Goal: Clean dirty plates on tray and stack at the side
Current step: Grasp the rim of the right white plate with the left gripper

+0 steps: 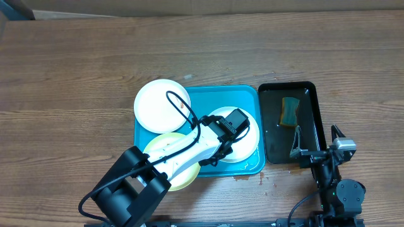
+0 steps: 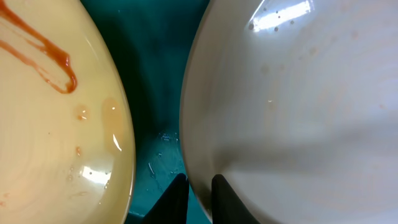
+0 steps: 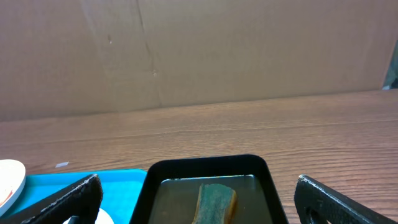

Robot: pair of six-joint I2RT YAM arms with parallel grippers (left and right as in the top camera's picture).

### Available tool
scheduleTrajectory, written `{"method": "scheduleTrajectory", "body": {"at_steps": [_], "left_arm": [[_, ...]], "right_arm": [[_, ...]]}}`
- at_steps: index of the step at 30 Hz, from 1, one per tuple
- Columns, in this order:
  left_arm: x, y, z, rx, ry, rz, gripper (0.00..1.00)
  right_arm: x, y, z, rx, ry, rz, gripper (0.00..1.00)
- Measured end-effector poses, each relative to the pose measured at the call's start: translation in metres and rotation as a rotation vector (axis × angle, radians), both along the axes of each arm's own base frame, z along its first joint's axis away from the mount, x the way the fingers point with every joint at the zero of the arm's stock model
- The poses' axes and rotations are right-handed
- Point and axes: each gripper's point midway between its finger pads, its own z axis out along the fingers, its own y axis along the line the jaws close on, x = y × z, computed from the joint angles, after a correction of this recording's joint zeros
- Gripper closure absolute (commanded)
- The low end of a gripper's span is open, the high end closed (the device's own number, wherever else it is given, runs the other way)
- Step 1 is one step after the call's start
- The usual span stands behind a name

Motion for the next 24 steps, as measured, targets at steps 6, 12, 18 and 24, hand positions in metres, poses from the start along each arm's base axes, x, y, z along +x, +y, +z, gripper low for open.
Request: {"method": "scheduleTrajectory", "body": {"at_steps": [6,12,18,24], "left_arm": [[0.02,0.009,0.002,0.022,-0.053,-0.037,0.96],[0.052,0.023,0.004,0.012,-0.107,-0.102,0.95],[0.078,0.037,0.006,0.006,-0.151,-0.127,0.79],[0.085,0.046,0.006,0.022,-0.15,-0.197,0.61]], "right_arm": [[0.0,0.0,0.0,0.0,0.0,0.0,0.0],[0.0,0.0,0.0,0.0,0.0,0.0,0.0],[0.0,0.0,0.0,0.0,0.0,0.0,0.0],[0.0,0.0,0.0,0.0,0.0,0.0,0.0]]}}
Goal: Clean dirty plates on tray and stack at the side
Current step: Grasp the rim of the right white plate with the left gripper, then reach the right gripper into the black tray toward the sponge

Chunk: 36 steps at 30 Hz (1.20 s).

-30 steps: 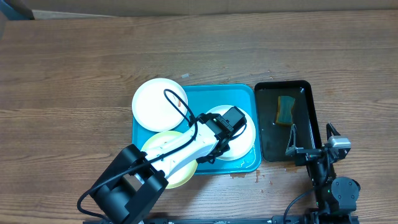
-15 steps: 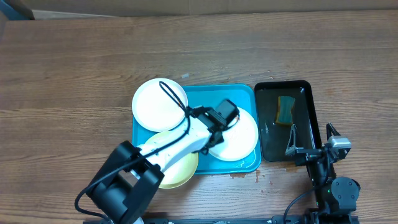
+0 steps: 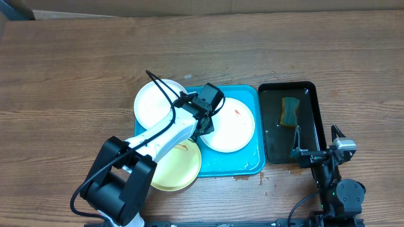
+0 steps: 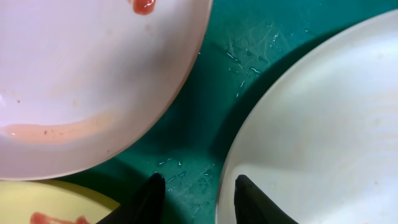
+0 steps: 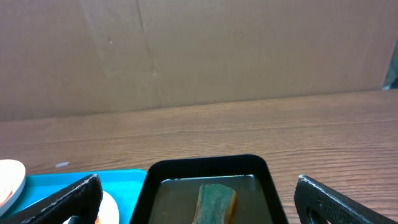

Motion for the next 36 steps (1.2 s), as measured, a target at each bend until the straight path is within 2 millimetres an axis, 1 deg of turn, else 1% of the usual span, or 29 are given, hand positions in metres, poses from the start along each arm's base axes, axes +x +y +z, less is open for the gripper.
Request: {"method": "scheduleTrajectory", "body": {"at_steps": [4,7,11,13,14,17,19,21,23,25,27,29,31,33,35,36], "left_arm": [[-0.001,-0.005,0.001,-0.002,0.015,-0.096,0.57],[0.0,-0.01,0.003,-0.012,0.02,-0.139,0.61],[-0.002,-0.012,0.003,-0.022,0.032,-0.165,0.62],[-0.003,-0.013,0.003,-0.027,0.033,-0.166,0.66],[-0.003,-0.014,0.003,-0.029,0.035,-0.168,0.66],[-0.004,-0.014,0.003,-0.032,0.039,-0.171,0.65],[-0.005,-0.014,0.002,-0.032,0.046,-0.172,0.59],[-0.005,-0.014,0.002,-0.032,0.045,-0.172,0.59],[-0.005,-0.014,0.002,-0.033,0.045,-0.173,0.64],[-0.005,-0.014,0.002,-0.033,0.046,-0.174,0.64],[-0.006,-0.013,0.002,-0.032,0.051,-0.173,0.63],[-0.007,-0.013,0.002,-0.03,0.055,-0.173,0.63],[-0.007,-0.013,0.002,-0.032,0.052,-0.173,0.64],[-0.005,-0.014,0.002,-0.035,0.047,-0.174,0.68],[-0.005,-0.014,0.003,-0.035,0.046,-0.174,0.69],[-0.005,-0.015,0.003,-0.036,0.045,-0.174,0.68]], "right_arm": [[0.0,0.0,0.0,0.0,0.0,0.0,0.0],[0.0,0.0,0.0,0.0,0.0,0.0,0.0],[0.0,0.0,0.0,0.0,-0.001,0.0,0.0],[0.0,0.0,0.004,0.0,-0.016,0.002,0.0],[0.0,0.0,0.005,0.0,-0.02,0.003,0.0],[0.0,0.001,0.002,0.0,-0.008,0.004,0.0],[0.0,0.001,0.0,0.0,0.0,0.004,0.0],[0.0,0.001,0.002,0.011,-0.006,0.004,0.0],[0.0,0.002,0.01,0.049,-0.037,0.01,0.0],[-0.001,0.004,0.016,0.082,-0.053,0.022,0.0],[-0.004,0.004,0.034,0.113,-0.076,0.026,0.0],[-0.009,0.0,0.06,0.129,-0.086,0.002,0.0],[-0.015,-0.004,0.088,0.137,-0.057,-0.021,0.0],[-0.016,-0.006,0.114,0.142,-0.005,-0.037,0.0],[-0.01,-0.007,0.125,0.143,0.095,-0.051,0.0],[-0.005,-0.008,0.127,0.141,0.162,-0.059,0.0]]}}
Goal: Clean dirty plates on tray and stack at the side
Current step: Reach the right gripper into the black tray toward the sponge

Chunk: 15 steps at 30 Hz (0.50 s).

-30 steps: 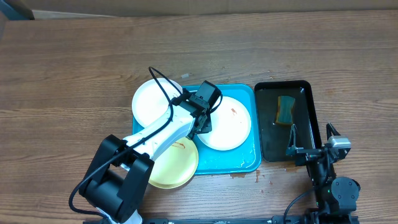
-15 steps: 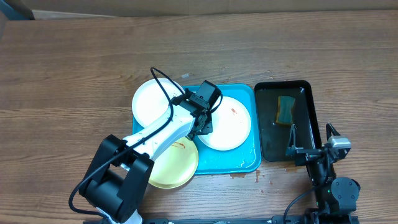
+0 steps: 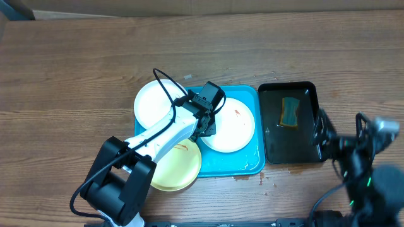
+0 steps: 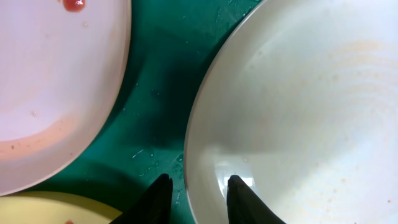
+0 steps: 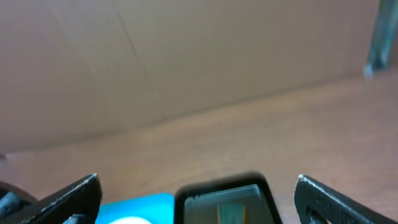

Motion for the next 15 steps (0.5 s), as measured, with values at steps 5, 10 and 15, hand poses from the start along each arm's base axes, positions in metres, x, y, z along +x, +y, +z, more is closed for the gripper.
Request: {"method": "scheduleTrajectory", "body": {"at_steps": [5,10,15], "left_arm": [[0.002,-0.001,0.001,-0.006,-0.008,0.0,0.65],[0.001,-0.003,0.001,-0.016,-0.003,-0.002,0.69],[0.0,-0.005,0.001,-0.027,0.004,-0.005,0.69]], "right_arm": [[0.035,-0.001,0.017,0.002,0.327,-0.009,0.0],[0.064,-0.001,0.029,-0.001,0.544,-0.01,0.04],[0.08,-0.001,0.008,-0.011,0.687,-0.006,0.06]]}}
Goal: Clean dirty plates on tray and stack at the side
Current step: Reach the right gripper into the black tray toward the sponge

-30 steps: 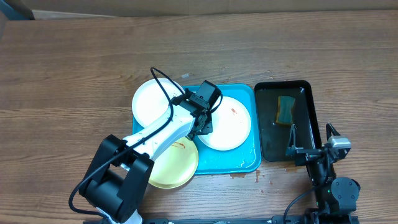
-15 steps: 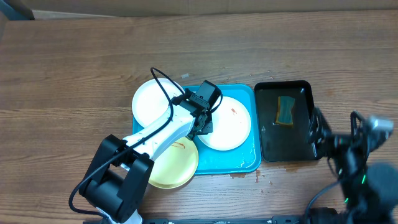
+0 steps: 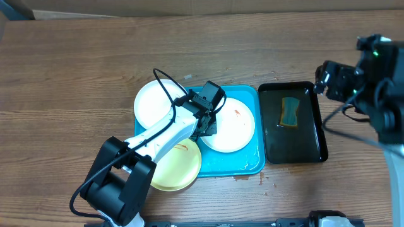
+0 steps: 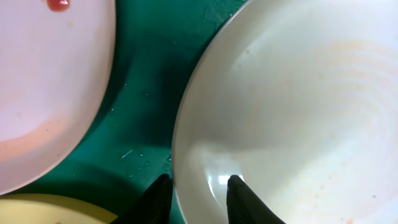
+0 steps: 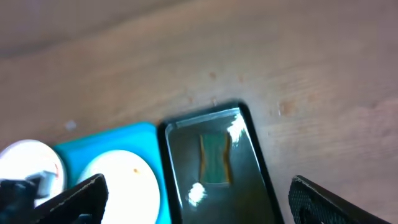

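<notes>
A white plate (image 3: 232, 126) with a small red spot lies on the right half of the blue tray (image 3: 250, 161). My left gripper (image 4: 198, 200) is open at its left rim (image 4: 180, 143); one finger stands outside the rim and one inside. A second white plate (image 3: 153, 104), smeared red, overhangs the tray's back left corner. A yellow plate (image 3: 172, 168) with a red streak overhangs the front left. My right gripper (image 5: 199, 202) is wide open, high above the right side, holding nothing.
A black tray (image 3: 319, 129) holding liquid stands right of the blue tray, with a green and yellow sponge (image 3: 289, 111) lying in it. The right arm (image 3: 369, 69) hangs over the table's back right. Brown spots mark the wood in front of the blue tray.
My right arm has risen from low at the front right to high over the back right, and its camera now looks down on both trays. The left gripper stays astride the plate's rim.
First my left gripper was nearly shut on the white plate's rim, with the plate at the tray's front right. Then the plate lay farther back and left, and the jaws stood open beside it. Then they straddled its left rim and the right arm lifted.
</notes>
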Robot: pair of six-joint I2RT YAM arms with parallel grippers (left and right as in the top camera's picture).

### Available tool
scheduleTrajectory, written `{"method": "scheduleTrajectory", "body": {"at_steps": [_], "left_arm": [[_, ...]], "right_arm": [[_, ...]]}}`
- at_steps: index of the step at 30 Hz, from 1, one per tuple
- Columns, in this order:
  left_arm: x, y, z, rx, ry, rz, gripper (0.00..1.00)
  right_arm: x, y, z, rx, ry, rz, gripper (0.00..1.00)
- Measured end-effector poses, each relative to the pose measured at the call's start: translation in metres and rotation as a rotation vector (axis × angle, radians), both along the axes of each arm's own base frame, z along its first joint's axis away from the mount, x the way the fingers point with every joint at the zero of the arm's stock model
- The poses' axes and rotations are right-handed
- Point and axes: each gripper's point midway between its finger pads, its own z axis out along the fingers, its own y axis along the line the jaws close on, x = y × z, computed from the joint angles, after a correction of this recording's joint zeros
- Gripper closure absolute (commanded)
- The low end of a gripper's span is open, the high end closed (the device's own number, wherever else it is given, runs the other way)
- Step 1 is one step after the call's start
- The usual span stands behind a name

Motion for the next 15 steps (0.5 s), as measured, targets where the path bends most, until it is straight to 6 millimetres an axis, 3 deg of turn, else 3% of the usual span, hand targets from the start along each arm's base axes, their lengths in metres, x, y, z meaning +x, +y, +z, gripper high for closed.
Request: {"method": "scheduleTrajectory", "body": {"at_steps": [7,15], "left_arm": [[0.001,0.001,0.0,-0.01,0.007,0.005,0.69],[0.007,0.013,0.0,-0.009,0.008,0.024,0.69]], "right_arm": [[0.014,0.0,-0.075,-0.009,0.294,0.012,0.11],[0.027,0.0,-0.121,-0.021,0.437,0.033,0.18]]}}
